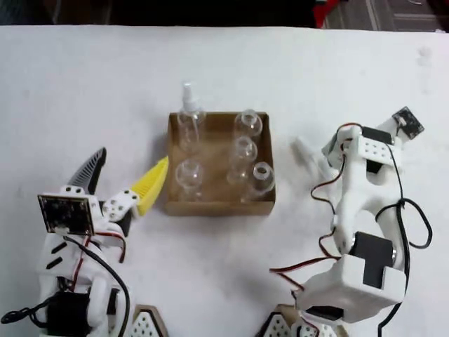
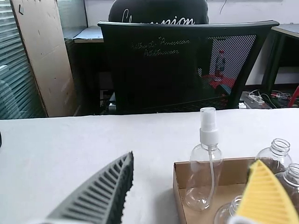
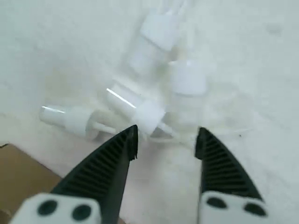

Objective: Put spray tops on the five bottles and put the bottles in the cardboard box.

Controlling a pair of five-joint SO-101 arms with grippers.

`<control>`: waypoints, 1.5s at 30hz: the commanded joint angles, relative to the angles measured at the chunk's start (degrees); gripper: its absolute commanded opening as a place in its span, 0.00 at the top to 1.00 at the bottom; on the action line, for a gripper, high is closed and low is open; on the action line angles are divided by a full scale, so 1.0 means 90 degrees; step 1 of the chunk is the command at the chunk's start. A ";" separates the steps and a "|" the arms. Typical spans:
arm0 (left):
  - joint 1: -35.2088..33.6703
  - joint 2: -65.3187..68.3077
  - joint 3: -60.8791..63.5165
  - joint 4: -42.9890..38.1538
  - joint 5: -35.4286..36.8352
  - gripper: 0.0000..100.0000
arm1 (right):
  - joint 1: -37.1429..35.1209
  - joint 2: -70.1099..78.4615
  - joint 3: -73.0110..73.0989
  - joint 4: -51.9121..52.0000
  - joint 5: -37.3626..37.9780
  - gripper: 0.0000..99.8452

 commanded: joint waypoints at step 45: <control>0.0083 -0.0034 -0.0020 -0.0117 0.0059 0.63 | 0.1021 -0.1871 0.0234 0.0503 1.1536 0.76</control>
